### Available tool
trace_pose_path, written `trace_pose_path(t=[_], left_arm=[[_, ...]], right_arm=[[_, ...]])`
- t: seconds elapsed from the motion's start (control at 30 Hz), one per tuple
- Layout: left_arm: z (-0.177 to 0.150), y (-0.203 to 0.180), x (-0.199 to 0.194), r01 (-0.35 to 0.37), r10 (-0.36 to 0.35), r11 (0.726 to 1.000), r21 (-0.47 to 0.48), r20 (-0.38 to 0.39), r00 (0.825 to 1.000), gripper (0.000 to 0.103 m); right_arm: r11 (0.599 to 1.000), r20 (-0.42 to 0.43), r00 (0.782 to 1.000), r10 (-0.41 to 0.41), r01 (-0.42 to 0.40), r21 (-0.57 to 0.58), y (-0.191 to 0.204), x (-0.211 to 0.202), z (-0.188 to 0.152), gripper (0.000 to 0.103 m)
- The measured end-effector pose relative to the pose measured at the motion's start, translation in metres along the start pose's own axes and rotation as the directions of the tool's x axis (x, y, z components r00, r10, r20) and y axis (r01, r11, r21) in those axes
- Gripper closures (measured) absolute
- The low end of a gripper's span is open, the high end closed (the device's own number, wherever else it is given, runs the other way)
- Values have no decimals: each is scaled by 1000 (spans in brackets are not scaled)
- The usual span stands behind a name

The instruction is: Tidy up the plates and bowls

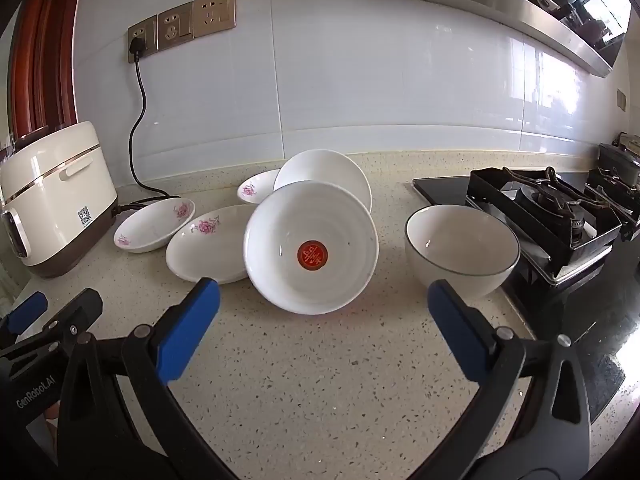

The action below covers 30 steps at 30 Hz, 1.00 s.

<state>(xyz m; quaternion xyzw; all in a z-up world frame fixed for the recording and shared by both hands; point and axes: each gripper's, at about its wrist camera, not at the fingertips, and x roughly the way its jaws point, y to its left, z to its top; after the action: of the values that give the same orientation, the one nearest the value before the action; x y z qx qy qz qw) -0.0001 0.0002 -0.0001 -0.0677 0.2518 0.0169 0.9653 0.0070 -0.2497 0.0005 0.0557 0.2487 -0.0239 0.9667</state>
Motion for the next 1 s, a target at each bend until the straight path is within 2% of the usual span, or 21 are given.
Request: trace_pose_path(t=[1.0], left_arm=[[0,4,1,0,0,1000,4,9,1000,0]], right_arm=[[1000,16,1000,-2,2,6,3,-4,1,0]])
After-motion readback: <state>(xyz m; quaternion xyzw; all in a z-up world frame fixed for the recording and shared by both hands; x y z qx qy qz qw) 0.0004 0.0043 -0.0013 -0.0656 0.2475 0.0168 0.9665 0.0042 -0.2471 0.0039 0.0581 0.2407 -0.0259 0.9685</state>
